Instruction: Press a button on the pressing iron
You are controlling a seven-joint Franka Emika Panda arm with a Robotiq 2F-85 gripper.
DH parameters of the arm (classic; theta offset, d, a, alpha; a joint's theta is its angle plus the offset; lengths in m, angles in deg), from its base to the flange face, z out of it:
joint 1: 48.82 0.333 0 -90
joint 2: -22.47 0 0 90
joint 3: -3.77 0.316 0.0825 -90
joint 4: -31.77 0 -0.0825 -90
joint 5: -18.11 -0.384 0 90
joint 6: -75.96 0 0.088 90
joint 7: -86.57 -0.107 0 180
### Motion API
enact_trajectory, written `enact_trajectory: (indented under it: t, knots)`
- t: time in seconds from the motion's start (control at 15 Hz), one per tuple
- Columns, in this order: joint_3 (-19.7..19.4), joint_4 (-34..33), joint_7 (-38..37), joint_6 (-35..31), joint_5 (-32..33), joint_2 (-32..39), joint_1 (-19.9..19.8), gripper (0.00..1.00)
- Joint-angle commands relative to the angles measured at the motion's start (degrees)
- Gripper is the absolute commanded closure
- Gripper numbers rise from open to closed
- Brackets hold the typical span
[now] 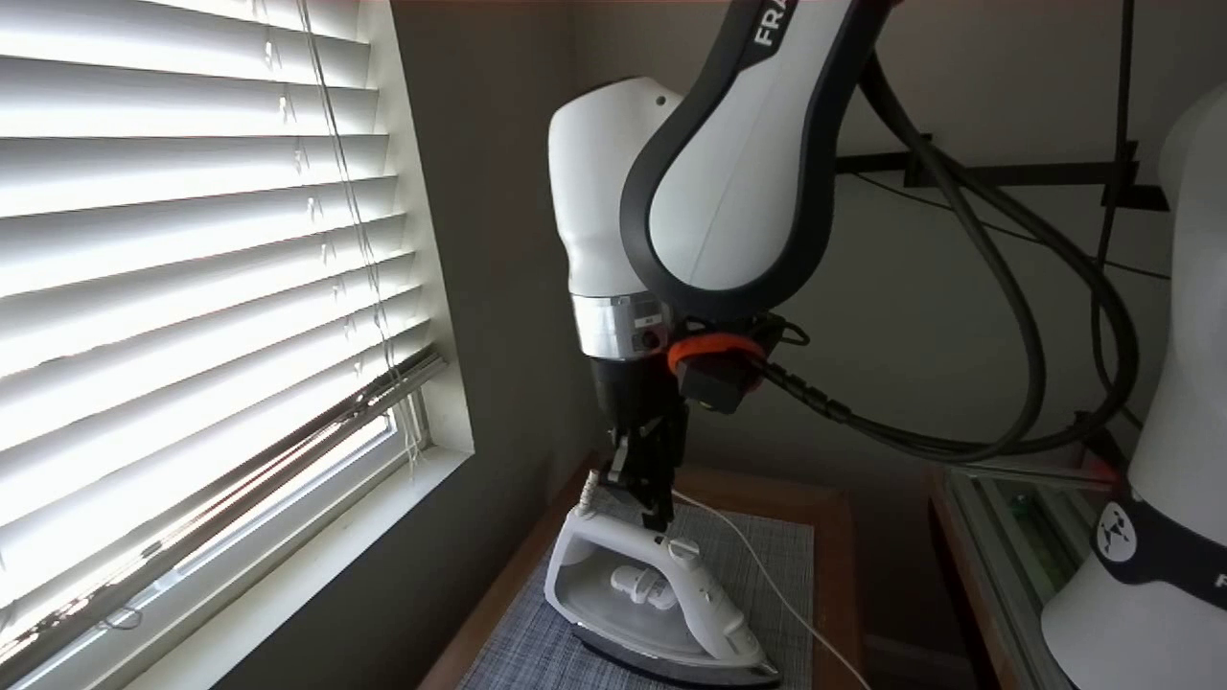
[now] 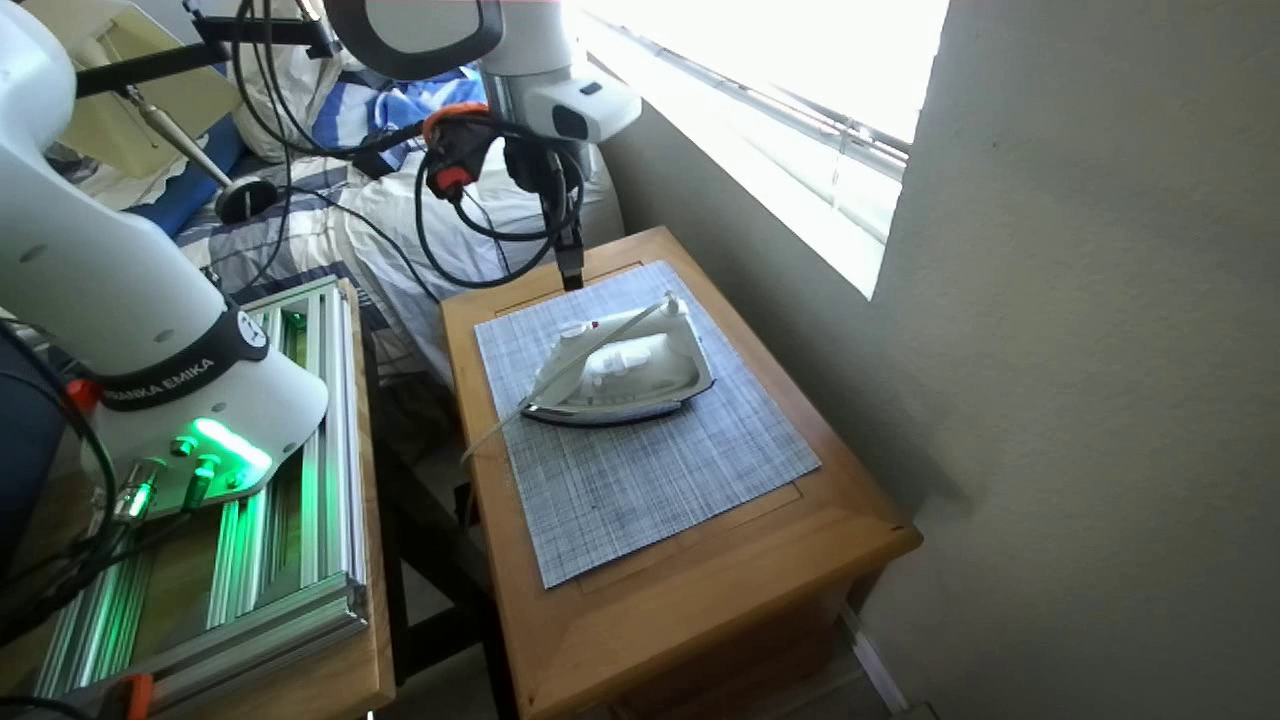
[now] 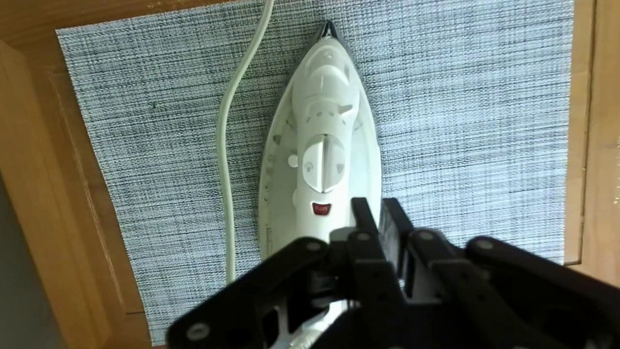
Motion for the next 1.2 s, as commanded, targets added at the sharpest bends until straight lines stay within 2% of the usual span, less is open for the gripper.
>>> enact_trajectory:
  t: [0.0, 0.4, 1.13]
  knots:
    - [-0.86, -0.05, 3.72, -4.1, -2.03, 3.92, 0.28, 1.0]
    - [-2.09, -0.1, 6.02, -5.61, -2.87, 6.63, -0.56, 1.0]
    - [-3.6, -0.09, 11.85, -4.56, -5.12, 6.75, -2.09, 1.0]
